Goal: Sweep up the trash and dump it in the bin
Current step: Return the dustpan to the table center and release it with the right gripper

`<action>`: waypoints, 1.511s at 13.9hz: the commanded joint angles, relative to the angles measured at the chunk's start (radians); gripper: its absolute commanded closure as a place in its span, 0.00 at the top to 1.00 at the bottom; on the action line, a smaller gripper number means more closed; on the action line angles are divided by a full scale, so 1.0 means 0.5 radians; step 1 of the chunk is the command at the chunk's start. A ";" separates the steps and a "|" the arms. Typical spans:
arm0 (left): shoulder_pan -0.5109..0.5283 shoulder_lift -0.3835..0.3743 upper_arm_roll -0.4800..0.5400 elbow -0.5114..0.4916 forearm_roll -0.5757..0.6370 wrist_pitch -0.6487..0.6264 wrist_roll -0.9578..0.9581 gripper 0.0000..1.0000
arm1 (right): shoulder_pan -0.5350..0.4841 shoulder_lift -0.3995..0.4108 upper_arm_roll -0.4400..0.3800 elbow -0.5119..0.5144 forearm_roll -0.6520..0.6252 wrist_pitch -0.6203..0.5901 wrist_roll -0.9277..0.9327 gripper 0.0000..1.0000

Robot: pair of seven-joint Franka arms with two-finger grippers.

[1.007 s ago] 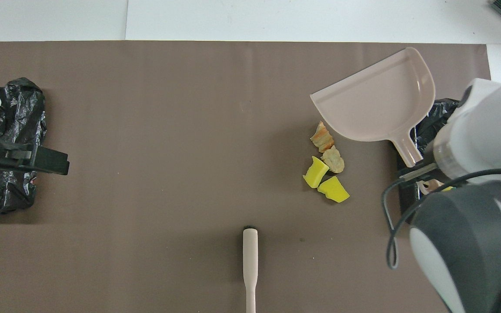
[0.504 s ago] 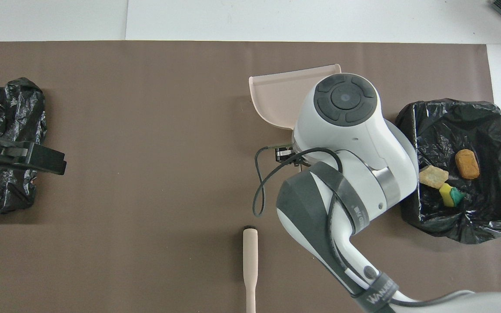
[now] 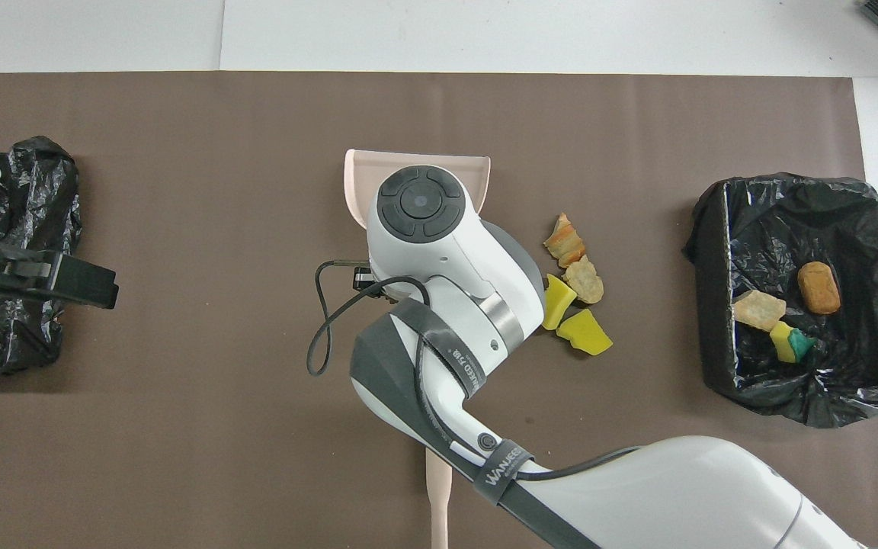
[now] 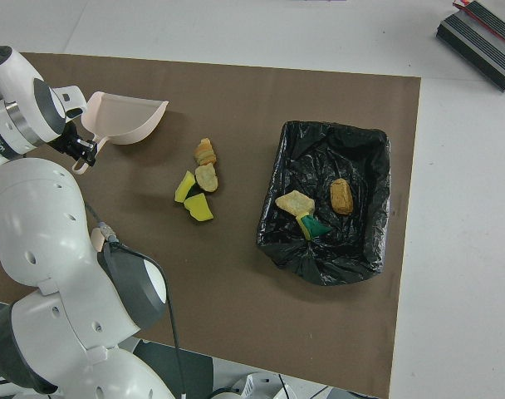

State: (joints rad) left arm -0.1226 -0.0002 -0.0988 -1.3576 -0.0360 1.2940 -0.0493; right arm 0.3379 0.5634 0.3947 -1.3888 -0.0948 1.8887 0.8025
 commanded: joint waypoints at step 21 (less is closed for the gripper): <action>0.058 -0.055 0.011 -0.055 0.023 -0.020 0.037 1.00 | -0.017 -0.840 0.014 -0.945 0.416 -0.206 -0.090 1.00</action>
State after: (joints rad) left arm -0.1083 -0.0020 -0.0869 -1.3605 -0.0353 1.2920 -0.0479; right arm 0.3150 0.2859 0.4030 -1.6575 0.0473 1.7505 0.7451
